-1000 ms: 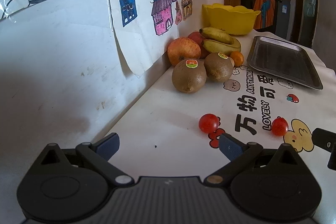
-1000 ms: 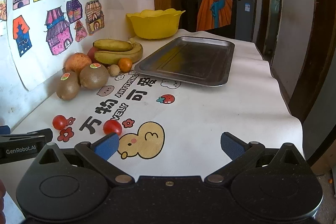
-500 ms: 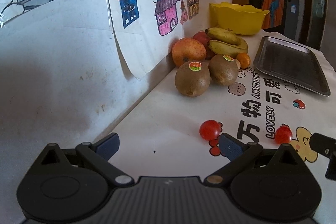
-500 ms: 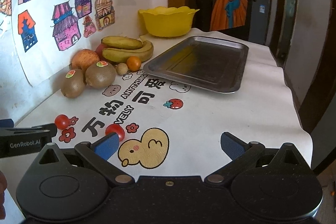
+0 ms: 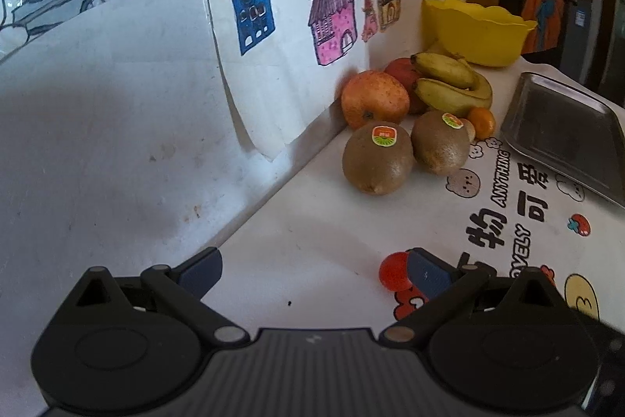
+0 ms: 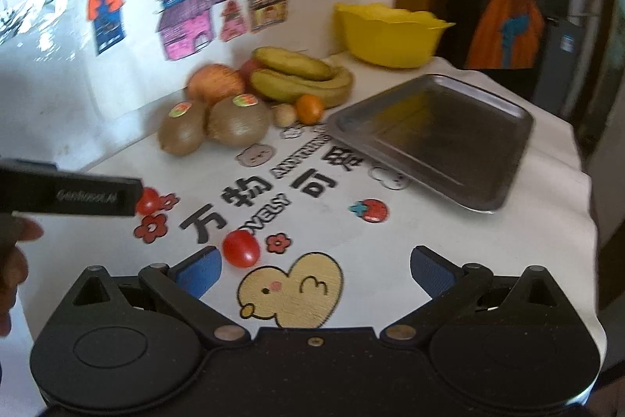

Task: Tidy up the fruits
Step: 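Close the right tool on one red cherry tomato while the left tool grasps the other tomato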

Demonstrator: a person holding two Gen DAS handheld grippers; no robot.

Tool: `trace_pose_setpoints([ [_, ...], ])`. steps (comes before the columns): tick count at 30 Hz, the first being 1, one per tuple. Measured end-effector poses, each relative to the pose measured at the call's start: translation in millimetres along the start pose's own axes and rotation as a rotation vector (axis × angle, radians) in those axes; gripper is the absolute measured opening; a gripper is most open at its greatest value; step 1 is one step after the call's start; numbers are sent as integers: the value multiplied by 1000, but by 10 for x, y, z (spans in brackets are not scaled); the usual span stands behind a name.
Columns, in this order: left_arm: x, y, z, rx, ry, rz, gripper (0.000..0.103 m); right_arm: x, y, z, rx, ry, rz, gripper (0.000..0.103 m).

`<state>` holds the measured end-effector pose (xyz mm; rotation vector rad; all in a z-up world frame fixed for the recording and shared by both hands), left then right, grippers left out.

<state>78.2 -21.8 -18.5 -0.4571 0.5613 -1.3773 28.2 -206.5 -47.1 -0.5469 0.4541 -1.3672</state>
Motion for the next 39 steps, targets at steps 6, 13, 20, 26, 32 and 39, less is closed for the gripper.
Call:
trace_pose_setpoints([
  [6,16,57,-8,-4,-28,6,102,-100,125,16,-9,-94,82,102],
  [13,98,96,-12,1,-33,-17,102,-132,278,21,-32,-160,198,99],
  [20,218,89,-57,-7,-26,-43,99,-107,343,11,-35,-186,294,85],
  [26,284,64,-127,-21,-30,-55,92,-107,349,-24,-34,-207,345,76],
  [32,303,33,-157,-26,-19,-91,84,-108,325,-31,-22,-205,354,65],
  [39,340,23,-203,-10,27,-152,71,-142,318,-29,-8,-181,329,52],
])
Point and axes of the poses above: each gripper's, at about its wrist camera, not at the fingertips, and y roughly the way its jaws point, x to its right, z to its top, the point moved 3 cm from there along y, roughly the way its jaws point, and after that the axes turned 7 degrees about x, right-handed, at the moved point
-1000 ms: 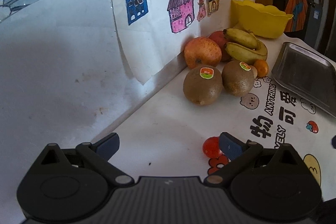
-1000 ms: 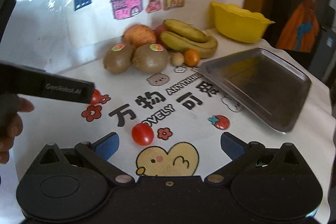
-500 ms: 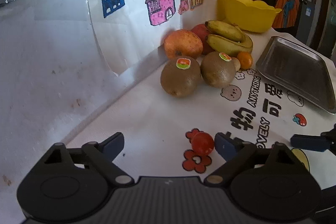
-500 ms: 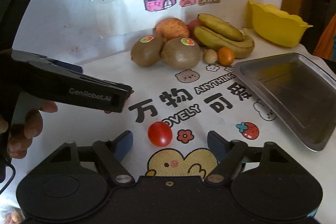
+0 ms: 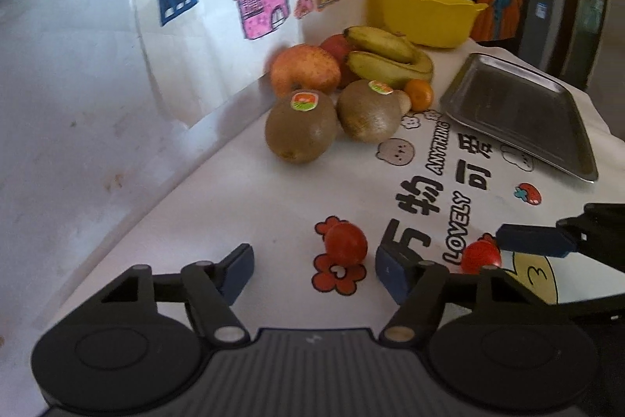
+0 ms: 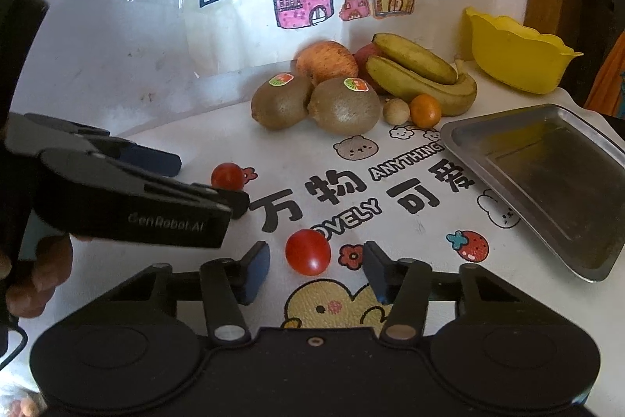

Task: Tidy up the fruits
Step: 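Close the right tool on one red cherry tomato while the left tool grasps the other tomato, then carry the tomato in the right tool into the metal tray and open while the left tool does likewise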

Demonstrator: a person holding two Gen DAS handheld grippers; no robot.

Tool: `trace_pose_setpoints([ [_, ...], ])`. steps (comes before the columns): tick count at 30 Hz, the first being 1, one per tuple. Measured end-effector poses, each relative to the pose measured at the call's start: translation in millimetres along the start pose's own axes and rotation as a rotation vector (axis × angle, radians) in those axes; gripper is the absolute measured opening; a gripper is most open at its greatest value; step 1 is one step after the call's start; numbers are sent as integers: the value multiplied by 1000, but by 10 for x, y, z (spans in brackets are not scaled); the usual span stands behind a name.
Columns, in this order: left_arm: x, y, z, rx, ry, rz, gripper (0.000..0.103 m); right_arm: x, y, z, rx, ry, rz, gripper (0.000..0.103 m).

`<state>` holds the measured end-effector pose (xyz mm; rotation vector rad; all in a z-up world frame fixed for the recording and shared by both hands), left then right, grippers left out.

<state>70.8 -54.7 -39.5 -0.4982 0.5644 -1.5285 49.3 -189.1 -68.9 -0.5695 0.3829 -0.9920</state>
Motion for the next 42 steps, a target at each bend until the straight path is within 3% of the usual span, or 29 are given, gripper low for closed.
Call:
trace_pose_setpoints([
  [8,30,26,31,21,60,-79,52,-33,-1,5,17,38,-57,39],
  [12,22,43,45,30,73,-114,36,-53,4,5,23,58,-86,28],
  [15,20,53,49,31,88,-125,26,-78,10,12,24,68,-106,26],
  [30,91,171,164,21,72,-156,25,3,51,81,37,114,-157,26],
  [42,756,423,690,93,52,-135,25,898,-142,244,98,149,-227,26],
])
Point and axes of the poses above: each gripper's, at about its wrist camera, not at the fingertips, and y roughly the way its jaws point, x to its right, z to its top, the point moved 3 cm from there along y, roughly the way its jaws point, and after that the axes turned 7 degrees about x, right-handed, at the moved point
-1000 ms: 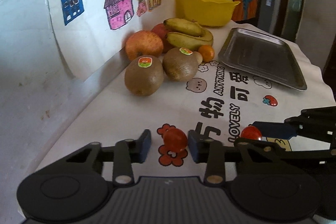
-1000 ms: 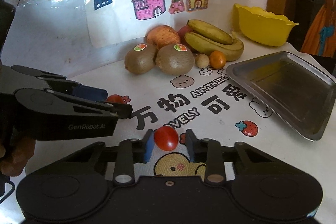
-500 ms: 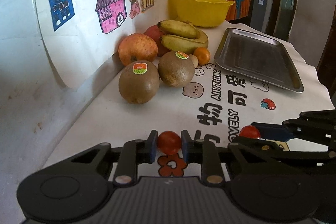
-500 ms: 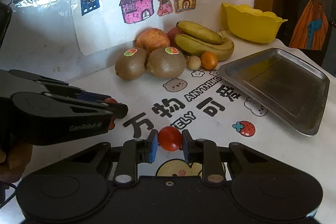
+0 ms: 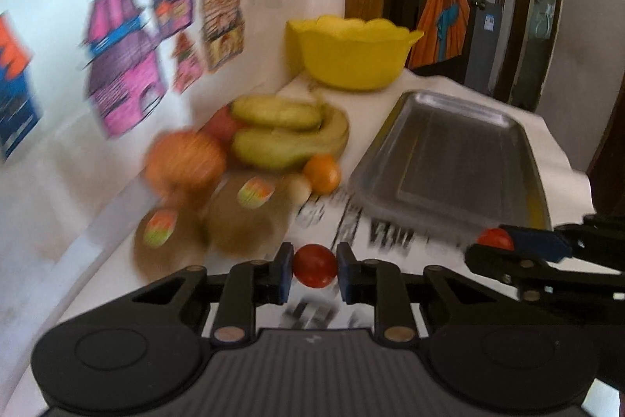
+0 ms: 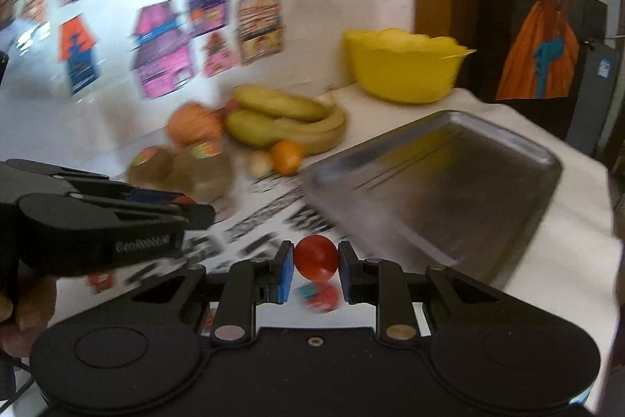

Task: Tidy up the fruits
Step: 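Carry the tomato in the right tool into the metal tray and open while the left tool does likewise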

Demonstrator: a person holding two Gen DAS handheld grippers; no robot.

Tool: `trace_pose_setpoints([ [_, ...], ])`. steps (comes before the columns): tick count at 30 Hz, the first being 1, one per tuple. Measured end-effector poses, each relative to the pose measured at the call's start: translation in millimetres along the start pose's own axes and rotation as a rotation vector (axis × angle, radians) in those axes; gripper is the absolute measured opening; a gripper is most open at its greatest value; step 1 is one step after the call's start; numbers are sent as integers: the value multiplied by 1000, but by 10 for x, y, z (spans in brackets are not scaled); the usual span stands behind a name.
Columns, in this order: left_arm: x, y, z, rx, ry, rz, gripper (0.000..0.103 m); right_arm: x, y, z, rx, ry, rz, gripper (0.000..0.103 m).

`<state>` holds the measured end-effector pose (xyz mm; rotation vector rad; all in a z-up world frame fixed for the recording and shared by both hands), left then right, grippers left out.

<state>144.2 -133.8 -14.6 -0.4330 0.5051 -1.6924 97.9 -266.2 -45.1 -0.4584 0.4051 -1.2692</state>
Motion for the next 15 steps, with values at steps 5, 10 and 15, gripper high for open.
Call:
trace_pose_setpoints([
  [5,286,282,281,43,0,10,26,498,100,145,23,1,-40,26],
  [10,541,642,421,41,-6,11,26,935,312,248,34,12,-70,26],
  [15,734,972,428,25,3,6,26,1249,562,256,23,26,-94,26],
])
Point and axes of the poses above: each gripper's, at about its wrist camera, not at the fingertips, and y roughly the way its jaws point, x to its right, z to its top, the point moved 3 cm from there along y, roughly the way its jaws point, and after that the axes turned 7 degrees about x, right-handed, at the moved point
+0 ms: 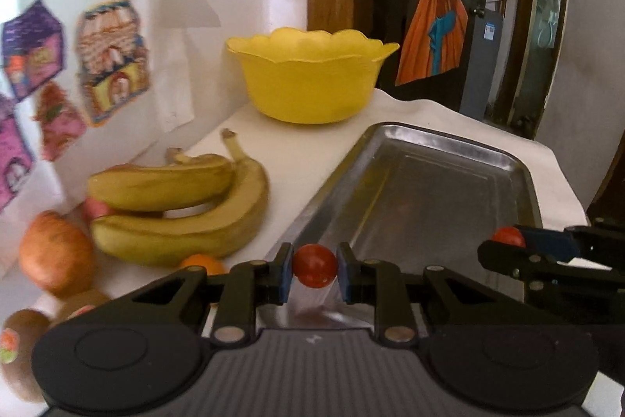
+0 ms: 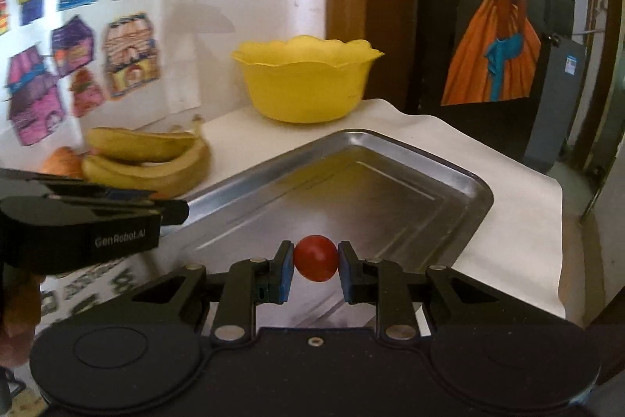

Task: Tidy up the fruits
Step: 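Carry the tomato in the right tool into the metal tray and open while the left tool does likewise, then withdraw both tools from the tray and move them toward the brown kiwis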

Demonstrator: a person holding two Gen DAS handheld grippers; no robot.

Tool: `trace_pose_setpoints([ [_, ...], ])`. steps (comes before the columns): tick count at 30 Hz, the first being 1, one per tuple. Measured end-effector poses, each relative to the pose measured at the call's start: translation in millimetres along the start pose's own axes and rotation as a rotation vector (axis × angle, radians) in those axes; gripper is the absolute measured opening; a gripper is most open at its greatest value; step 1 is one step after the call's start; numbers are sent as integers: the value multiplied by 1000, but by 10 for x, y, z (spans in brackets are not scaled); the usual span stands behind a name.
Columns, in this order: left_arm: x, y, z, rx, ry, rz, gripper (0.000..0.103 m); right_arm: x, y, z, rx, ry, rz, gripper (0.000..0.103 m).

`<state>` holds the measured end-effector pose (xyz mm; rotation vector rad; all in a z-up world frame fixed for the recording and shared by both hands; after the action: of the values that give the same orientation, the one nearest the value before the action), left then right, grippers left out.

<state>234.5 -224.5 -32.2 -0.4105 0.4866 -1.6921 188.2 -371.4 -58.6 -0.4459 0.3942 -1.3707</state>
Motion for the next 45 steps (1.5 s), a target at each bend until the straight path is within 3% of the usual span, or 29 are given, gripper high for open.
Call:
trace_pose_setpoints([
  [14,243,478,106,-6,5,23,26,457,505,126,-4,38,-20,27],
  [20,284,530,118,-14,5,23,27,491,551,155,0,46,-19,33],
  [25,266,460,131,-3,-6,7,48,501,498,156,15,55,-35,49],
  [33,108,244,166,39,-44,26,64,445,292,143,44,49,-80,71],
  [36,16,107,178,70,-56,40,75,387,200,150,58,50,-96,77],
  [40,-136,-93,182,106,-68,54,87,243,68,170,73,39,-107,85],
  [45,-357,-329,136,120,-76,64,96,12,-84,186,84,37,-113,98],
])
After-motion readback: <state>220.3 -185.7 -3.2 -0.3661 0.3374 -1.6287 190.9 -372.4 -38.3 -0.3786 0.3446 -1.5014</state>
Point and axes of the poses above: each gripper's, at about its wrist camera, not at the fingertips, and y roughly the way its jaws point, x to its right, z to its top, the point moved 3 cm from there along y, roughly the way its jaws point, and after that the axes turned 7 degrees about x, right-handed, at the moved point
